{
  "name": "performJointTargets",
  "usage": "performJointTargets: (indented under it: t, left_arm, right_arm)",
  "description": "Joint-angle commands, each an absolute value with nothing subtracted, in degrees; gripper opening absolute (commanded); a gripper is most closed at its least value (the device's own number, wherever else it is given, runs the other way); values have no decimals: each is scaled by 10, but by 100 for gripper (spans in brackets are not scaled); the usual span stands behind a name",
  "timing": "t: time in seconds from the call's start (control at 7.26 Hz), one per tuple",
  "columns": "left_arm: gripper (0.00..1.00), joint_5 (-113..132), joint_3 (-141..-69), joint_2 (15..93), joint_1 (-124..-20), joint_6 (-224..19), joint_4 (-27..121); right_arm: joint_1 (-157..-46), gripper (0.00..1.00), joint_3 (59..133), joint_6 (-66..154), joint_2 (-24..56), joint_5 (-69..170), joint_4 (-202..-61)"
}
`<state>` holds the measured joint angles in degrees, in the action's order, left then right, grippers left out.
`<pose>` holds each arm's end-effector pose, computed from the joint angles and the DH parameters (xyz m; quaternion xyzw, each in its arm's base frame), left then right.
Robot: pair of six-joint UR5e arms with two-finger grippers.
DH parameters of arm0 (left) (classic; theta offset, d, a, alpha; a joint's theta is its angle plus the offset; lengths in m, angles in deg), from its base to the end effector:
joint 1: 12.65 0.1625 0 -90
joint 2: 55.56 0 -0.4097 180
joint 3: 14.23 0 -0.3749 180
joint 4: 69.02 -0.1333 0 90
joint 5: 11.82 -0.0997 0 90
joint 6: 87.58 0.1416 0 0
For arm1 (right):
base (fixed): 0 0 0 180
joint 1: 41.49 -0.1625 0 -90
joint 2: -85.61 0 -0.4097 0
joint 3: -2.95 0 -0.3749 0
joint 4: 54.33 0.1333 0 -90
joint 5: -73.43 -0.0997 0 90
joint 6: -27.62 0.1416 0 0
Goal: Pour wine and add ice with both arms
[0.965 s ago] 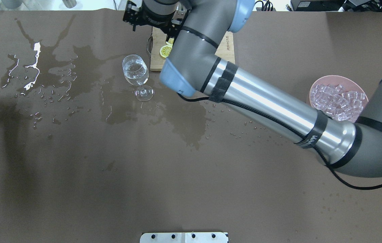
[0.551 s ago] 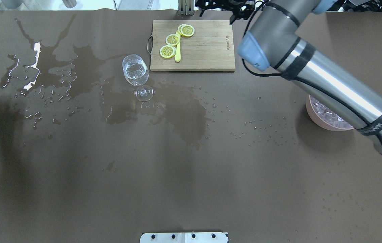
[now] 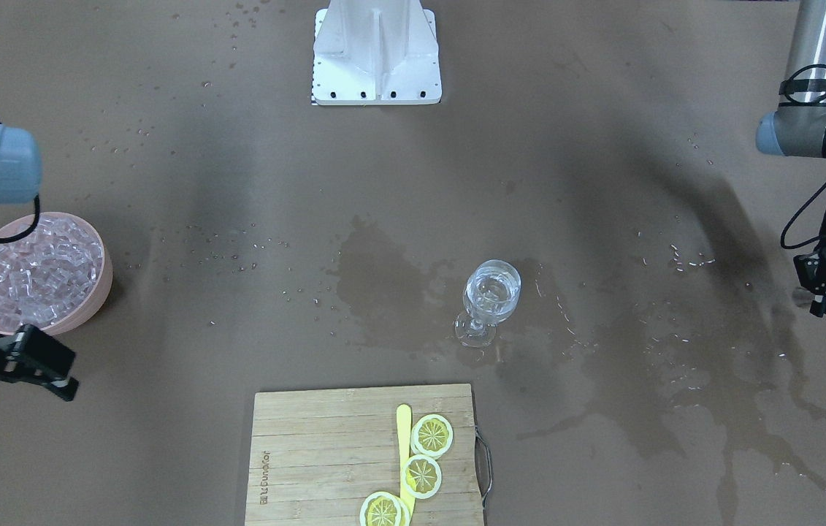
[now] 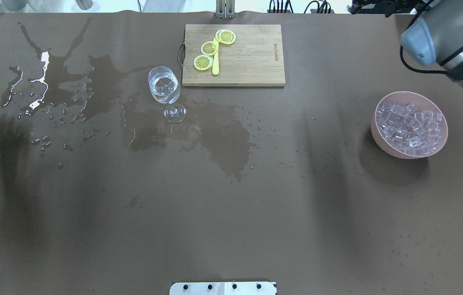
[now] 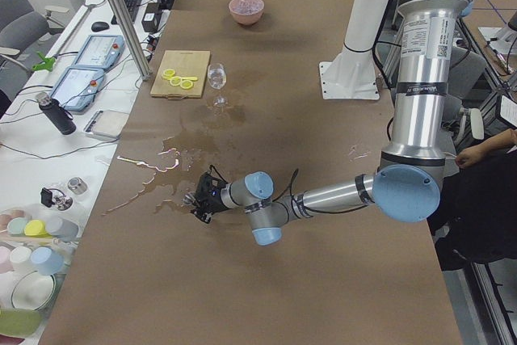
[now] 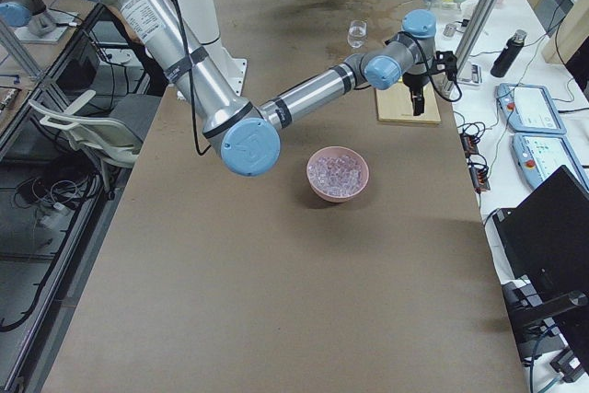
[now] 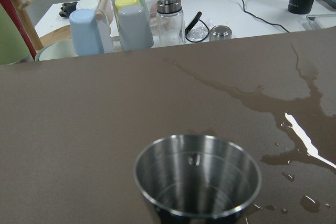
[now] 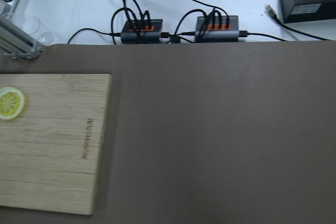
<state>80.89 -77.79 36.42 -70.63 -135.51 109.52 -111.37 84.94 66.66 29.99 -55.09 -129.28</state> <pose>0.1717 -0.5133 0.6993 0.3936 0.3561 -0.1049 0.8410 -0.2037 -0.6872 0.3512 0.1380 -0.4331 0.0301 0.8902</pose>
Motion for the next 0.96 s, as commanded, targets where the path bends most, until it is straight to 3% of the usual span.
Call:
performJointTargets:
  t: [0.0, 0.83]
  left_arm:
    - [12, 813, -777, 371, -706, -1369, 1095]
    - [11, 836, -766, 379, -705, -1371, 1086]
  right_arm:
    - [-1189, 100, 848, 552, 225, -584, -1290]
    - [-1280, 100, 843, 402, 76, -624, -1248]
